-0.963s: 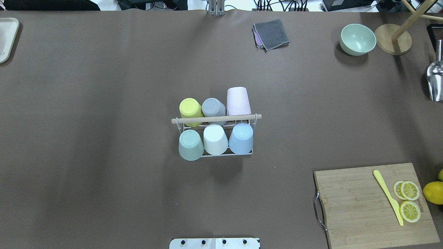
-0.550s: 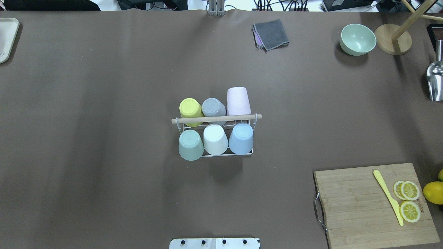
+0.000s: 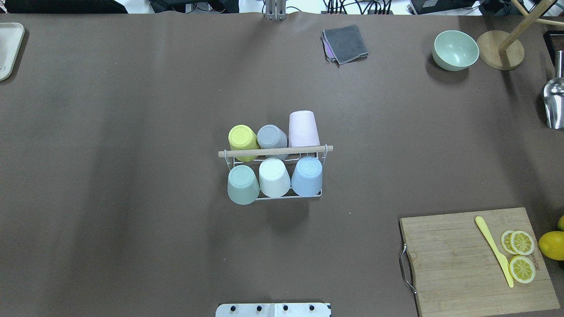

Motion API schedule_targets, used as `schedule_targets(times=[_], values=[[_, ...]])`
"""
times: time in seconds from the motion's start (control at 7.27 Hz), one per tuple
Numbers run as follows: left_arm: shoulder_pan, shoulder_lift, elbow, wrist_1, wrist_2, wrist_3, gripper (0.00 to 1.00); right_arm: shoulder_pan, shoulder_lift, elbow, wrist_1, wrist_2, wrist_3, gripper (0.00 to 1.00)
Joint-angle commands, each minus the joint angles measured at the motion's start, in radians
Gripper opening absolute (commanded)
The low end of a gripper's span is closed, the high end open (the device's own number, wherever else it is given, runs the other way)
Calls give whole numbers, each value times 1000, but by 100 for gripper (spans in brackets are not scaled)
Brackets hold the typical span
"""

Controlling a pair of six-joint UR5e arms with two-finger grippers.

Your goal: Place cup on cup holder

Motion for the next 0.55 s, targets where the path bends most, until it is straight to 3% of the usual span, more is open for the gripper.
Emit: schedule_targets(times=[0.0,0.14,0.41], values=[[1,14,-13,-147,-40,-128,97,0,-2,0,0,0,-3,100],[1,14,-5,-256,-41,-281,97,0,-3,0,0,2,-2,99],[25,14,-4,-277,-41,-326,97,0,-2,-2,0,0,-3,99]])
